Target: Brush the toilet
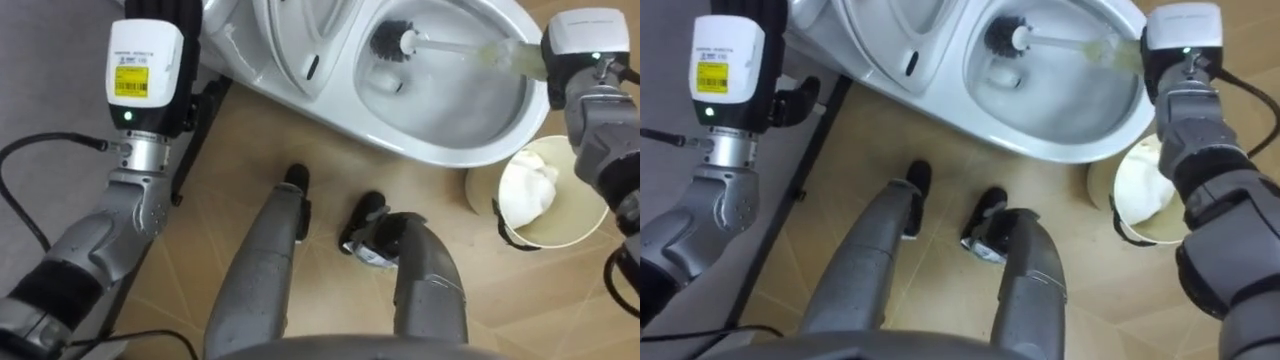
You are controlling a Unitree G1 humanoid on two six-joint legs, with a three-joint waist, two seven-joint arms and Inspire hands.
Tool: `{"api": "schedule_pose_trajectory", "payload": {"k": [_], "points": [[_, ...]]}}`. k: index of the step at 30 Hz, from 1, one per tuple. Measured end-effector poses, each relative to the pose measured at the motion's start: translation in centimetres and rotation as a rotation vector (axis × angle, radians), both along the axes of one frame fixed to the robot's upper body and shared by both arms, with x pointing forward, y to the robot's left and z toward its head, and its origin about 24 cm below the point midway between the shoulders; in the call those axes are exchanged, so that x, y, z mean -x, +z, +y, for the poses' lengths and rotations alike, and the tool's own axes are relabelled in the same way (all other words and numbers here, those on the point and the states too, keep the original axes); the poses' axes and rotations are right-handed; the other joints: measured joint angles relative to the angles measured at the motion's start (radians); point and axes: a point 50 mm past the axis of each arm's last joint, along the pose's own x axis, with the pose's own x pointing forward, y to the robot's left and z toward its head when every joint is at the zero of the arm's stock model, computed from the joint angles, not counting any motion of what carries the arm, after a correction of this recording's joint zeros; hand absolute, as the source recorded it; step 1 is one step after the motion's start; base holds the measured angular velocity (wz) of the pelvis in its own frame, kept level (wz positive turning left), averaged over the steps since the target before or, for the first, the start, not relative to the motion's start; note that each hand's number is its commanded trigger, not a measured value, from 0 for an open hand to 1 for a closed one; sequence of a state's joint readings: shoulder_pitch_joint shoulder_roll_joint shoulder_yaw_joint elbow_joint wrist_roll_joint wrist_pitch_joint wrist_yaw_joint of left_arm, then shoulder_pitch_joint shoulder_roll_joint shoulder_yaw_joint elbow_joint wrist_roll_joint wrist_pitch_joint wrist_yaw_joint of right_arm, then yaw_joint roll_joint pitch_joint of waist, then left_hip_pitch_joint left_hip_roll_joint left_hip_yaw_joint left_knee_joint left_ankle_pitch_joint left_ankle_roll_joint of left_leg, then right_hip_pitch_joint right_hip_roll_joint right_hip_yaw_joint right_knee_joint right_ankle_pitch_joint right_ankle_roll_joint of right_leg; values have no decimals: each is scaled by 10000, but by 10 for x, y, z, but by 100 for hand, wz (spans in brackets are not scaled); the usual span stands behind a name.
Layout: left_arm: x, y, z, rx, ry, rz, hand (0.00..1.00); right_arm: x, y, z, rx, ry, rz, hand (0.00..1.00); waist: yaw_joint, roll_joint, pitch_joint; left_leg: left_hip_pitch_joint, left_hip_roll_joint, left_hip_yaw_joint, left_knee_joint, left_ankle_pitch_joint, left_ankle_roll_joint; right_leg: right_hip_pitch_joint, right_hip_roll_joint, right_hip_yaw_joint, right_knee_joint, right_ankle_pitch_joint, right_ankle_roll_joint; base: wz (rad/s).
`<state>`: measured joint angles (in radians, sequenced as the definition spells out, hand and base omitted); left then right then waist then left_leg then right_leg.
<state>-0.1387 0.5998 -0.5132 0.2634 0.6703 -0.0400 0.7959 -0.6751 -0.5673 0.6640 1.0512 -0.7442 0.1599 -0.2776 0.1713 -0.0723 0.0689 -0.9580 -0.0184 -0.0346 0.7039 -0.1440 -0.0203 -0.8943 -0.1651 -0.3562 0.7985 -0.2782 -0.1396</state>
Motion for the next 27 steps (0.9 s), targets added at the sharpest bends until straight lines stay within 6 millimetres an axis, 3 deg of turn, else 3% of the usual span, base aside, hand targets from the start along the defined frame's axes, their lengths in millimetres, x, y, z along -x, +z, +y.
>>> {"api": "schedule_pose_trajectory", "payload": {"k": [8, 11, 13, 14, 17, 19, 27], "points": [[0, -2, -1, -467, 20, 146, 0, 2, 0, 3, 1006, 721, 161, 100, 200, 134, -15, 0, 5, -40, 45, -29, -7, 19, 9, -30, 0, -27, -13, 0], [0, -1, -2, -428, -31, 177, 0, 7, -8, 13, 1452, 1263, 440, 100, 275, 337, -16, -1, 40, -43, 62, -67, -15, 45, 66, -17, -52, -12, -28, -2], [1, -3, -4, -374, -62, 277, 0, 11, -15, 14, 1690, 1263, 962, 100, 310, 652, -31, 33, 64, -104, 13, -68, -28, 144, 124, -87, -194, 13, 10, 0], [1, -3, -5, -343, -68, 288, 0, 12, -16, 14, 1713, 1190, 1059, 100, 333, 699, -38, 54, 63, -97, -5, -67, -29, 155, 123, -79, -200, 13, 10, 0], [4, -6, -3, -259, -2, 429, 0, 18, -22, 18, 1764, 1190, 1257, 100, 380, 855, -101, 121, 130, -103, -132, -53, -64, 229, 226, -92, -389, 79, -72, -4], [9, -9, -1, -40, 66, 584, 0, 24, -27, 27, 1548, 1253, 1409, 100, 329, 997, -189, 162, 265, -244, -137, -86, -118, 427, 432, -217, -682, 174, -176, -5], [17, -14, 1, 468, 202, 547, 0, 48, -36, 46, 967, 1213, 1762, 100, 176, 1053, -280, 250, 421, -308, -309, -138, -209, 613, 651, -290, -1037, 201, -236, -2]]}}
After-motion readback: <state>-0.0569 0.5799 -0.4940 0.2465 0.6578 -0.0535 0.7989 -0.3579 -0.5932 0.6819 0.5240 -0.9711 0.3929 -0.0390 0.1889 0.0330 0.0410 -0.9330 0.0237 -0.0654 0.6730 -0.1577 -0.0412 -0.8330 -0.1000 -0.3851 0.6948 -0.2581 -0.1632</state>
